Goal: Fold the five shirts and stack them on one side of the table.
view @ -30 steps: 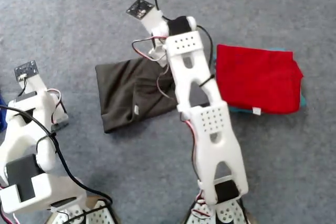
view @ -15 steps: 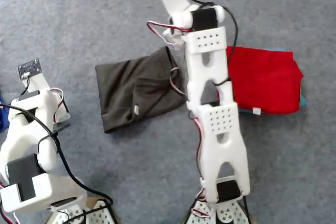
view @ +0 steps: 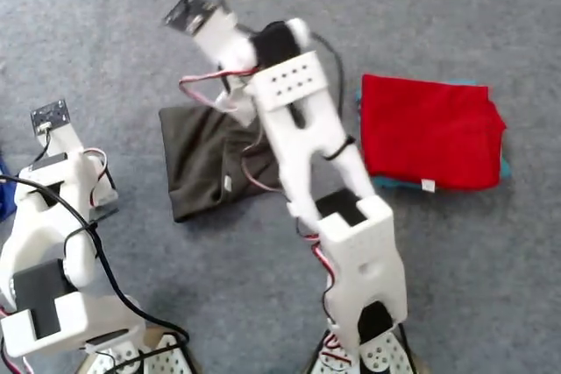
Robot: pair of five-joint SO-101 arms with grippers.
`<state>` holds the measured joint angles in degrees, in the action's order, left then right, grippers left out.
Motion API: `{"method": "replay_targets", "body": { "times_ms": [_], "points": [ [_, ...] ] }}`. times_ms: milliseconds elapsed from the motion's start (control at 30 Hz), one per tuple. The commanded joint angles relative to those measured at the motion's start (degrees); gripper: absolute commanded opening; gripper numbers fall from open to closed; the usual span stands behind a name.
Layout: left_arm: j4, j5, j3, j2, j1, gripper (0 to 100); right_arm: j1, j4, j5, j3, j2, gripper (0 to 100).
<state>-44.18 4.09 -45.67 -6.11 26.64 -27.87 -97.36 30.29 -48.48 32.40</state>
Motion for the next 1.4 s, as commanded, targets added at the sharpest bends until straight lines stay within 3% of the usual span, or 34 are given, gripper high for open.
{"method": "replay_targets", "body": {
  "times_ms": [0,367,733,1067,1200,1367],
  "points": [
    [0.53,0.26,0.84,-1.85,-1.36,3,-2.37,6.07,0.62,3.38,-1.98,1.5],
    [1.49,0.26,1.01,-1.85,-3.38,3,-6.42,8.18,0.88,1.27,14.29,1.5],
    [2.29,0.26,0.84,-1.85,-3.03,3,-5.98,-3.25,2.99,-3.82,16.22,1.5],
    [2.11,0.26,0.84,-1.85,-3.03,3,1.93,-3.87,3.25,2.95,12.35,1.5],
    [2.11,0.26,1.01,-1.85,-3.03,3,-0.18,-1.67,3.34,0.75,8.31,1.5],
    [2.11,0.26,1.01,-1.85,-3.03,3,-3.52,8.35,2.99,-1.45,9.8,1.5]
  ]
}}
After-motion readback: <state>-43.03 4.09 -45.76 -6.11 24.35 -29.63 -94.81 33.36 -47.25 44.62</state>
